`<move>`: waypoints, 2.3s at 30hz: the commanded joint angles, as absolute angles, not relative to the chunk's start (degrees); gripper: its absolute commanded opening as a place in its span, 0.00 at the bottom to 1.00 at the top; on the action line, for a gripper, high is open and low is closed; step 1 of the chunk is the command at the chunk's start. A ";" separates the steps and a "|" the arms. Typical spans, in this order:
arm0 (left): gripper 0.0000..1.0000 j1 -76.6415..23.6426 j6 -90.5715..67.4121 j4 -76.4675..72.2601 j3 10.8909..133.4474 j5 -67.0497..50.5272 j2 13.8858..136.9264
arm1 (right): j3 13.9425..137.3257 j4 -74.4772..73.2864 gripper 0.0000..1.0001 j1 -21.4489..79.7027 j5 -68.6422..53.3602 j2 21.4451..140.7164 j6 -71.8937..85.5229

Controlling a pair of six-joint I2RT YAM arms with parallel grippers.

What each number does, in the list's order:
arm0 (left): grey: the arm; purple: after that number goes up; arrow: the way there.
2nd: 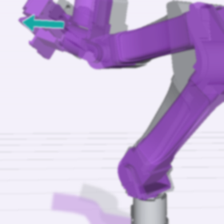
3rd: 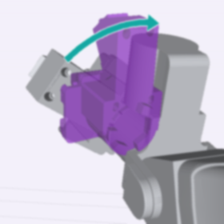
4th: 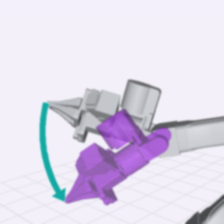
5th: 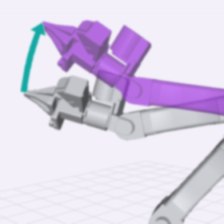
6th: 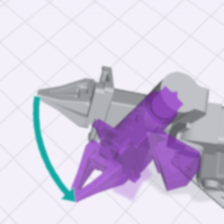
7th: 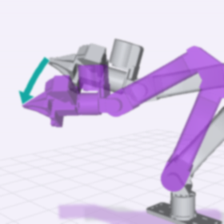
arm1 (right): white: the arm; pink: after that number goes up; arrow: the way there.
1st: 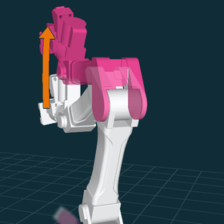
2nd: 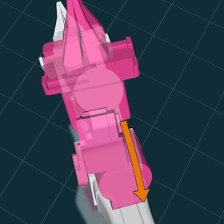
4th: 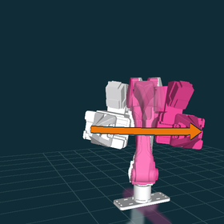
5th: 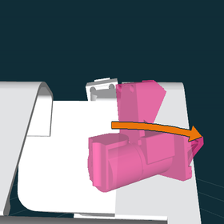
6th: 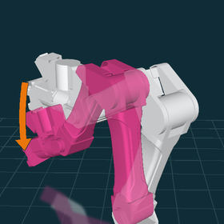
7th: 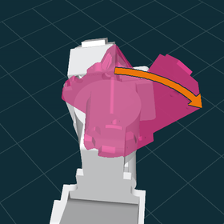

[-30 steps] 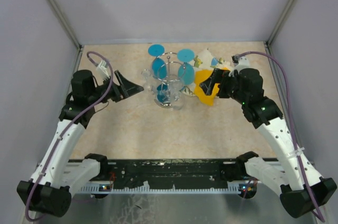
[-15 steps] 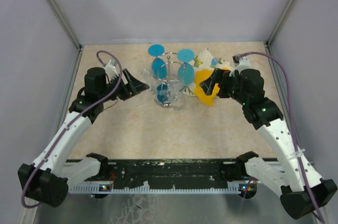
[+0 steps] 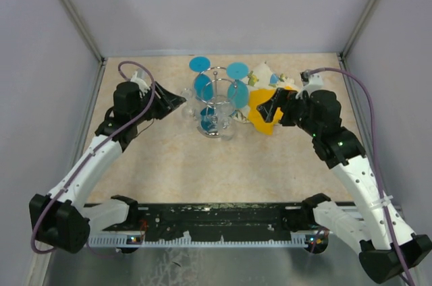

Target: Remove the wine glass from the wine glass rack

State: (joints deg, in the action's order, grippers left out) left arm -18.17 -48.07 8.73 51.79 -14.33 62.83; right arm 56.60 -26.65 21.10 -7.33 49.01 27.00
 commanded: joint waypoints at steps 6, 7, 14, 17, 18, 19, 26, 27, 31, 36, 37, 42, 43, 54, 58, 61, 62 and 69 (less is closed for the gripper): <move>0.47 -16.85 -50.38 2.42 53.49 -12.98 67.76 | 59.97 -26.22 0.99 21.01 -6.05 46.68 25.78; 0.47 -16.66 -50.31 2.24 53.52 -12.75 67.69 | 60.13 -26.45 0.99 21.01 -5.92 46.65 25.63; 0.45 -15.96 -50.85 2.06 52.79 -11.51 66.63 | 59.57 -26.29 0.99 21.01 -5.45 46.49 25.49; 0.48 -15.76 -51.42 1.27 51.93 -10.52 65.17 | 59.50 -26.37 0.99 21.01 -5.36 46.41 25.49; 0.50 -15.63 -51.79 0.65 51.64 -10.28 64.91 | 59.46 -26.37 0.99 21.01 -5.39 46.41 25.49; 0.54 -15.38 -52.37 0.22 51.40 -10.54 64.84 | 59.43 -26.29 0.99 21.01 -5.43 46.34 25.49; 0.51 -14.41 -56.61 -5.04 50.97 -17.51 70.17 | 59.28 -26.48 0.99 21.01 -4.92 46.24 25.26; 0.47 -14.40 -57.19 -5.91 50.53 -18.44 70.60 | 59.24 -26.57 0.99 21.01 -4.69 46.12 25.16; 0.40 -14.37 -59.01 -8.47 49.00 -20.63 71.01 | 59.06 -26.65 0.99 21.03 -4.14 46.14 24.80; 0.35 -14.41 -58.58 -7.24 49.06 -20.38 70.11 | 58.46 -26.03 0.99 21.01 -4.44 46.14 25.02; 0.32 -14.41 -58.60 -7.17 49.09 -20.40 69.84 | 58.23 -25.86 0.99 21.01 -4.48 46.16 25.07; 0.19 -14.41 -58.17 -5.57 49.99 -20.85 69.92 | 57.72 -25.50 0.99 21.00 -4.58 46.23 25.22; 0.16 -14.41 -58.03 -4.90 50.20 -20.95 70.14 | 57.71 -25.53 0.99 21.01 -4.60 46.23 25.17; 0.11 -14.41 -56.44 -0.47 52.50 -18.32 68.61 | 55.95 -24.18 0.99 21.01 -4.86 47.07 25.39; 0.11 -14.32 -56.13 0.50 52.05 -17.43 66.46 | 55.58 -23.85 0.99 21.01 -4.95 47.11 25.40; 0.11 -14.24 -55.95 0.93 51.47 -16.85 64.99 | 55.52 -23.73 0.99 21.01 -4.99 46.98 25.42; 0.10 -14.17 -55.85 1.27 51.38 -16.54 64.57 | 55.47 -23.73 0.99 21.01 -4.93 47.02 25.39; 0.00 -13.28 -55.73 2.04 50.63 -16.05 62.22 | 55.29 -23.87 0.99 21.01 -4.47 46.76 25.14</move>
State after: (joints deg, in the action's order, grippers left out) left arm -14.09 -57.12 3.22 50.48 -17.17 64.88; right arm 55.64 -26.13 21.10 -4.60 47.40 25.98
